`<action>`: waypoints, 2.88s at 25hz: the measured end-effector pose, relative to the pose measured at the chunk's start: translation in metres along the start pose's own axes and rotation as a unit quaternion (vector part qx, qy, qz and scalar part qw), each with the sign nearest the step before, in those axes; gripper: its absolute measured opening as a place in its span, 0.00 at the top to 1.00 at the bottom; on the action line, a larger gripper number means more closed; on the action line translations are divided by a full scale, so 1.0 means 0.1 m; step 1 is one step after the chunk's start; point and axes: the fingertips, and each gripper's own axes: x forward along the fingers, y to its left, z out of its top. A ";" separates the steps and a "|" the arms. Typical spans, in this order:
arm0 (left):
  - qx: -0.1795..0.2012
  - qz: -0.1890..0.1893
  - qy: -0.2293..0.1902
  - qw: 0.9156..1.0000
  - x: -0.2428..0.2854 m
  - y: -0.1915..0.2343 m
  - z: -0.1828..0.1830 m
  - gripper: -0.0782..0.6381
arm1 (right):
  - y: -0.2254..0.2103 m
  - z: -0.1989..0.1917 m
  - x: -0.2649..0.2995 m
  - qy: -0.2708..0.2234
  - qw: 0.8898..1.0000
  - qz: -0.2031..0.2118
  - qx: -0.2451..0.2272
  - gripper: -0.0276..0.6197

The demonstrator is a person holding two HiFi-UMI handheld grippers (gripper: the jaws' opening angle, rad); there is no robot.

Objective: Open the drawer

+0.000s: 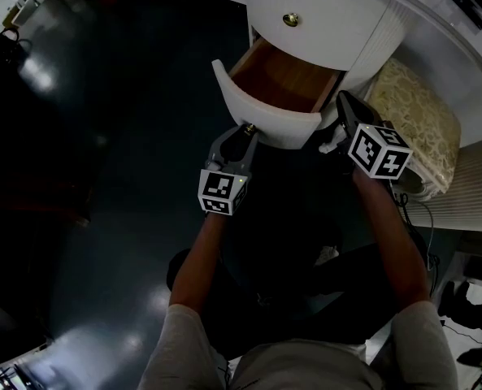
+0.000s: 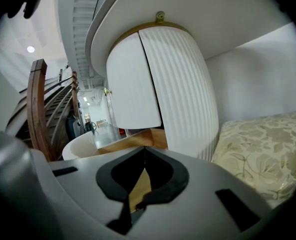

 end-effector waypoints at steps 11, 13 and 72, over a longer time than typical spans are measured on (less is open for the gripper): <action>0.009 -0.001 -0.001 1.000 -0.10 0.01 0.03 0.74 | 0.22 -0.06 0.13 0.008 0.999 0.012 -0.045 0.93; 0.005 -0.002 -0.004 1.000 -0.12 0.00 0.03 0.74 | 0.26 -0.01 0.15 0.002 0.999 0.013 -0.051 0.93; -0.004 -0.018 -0.014 1.000 -0.64 0.00 -0.04 0.74 | 0.48 -0.05 -0.06 0.002 0.998 0.003 -0.062 0.93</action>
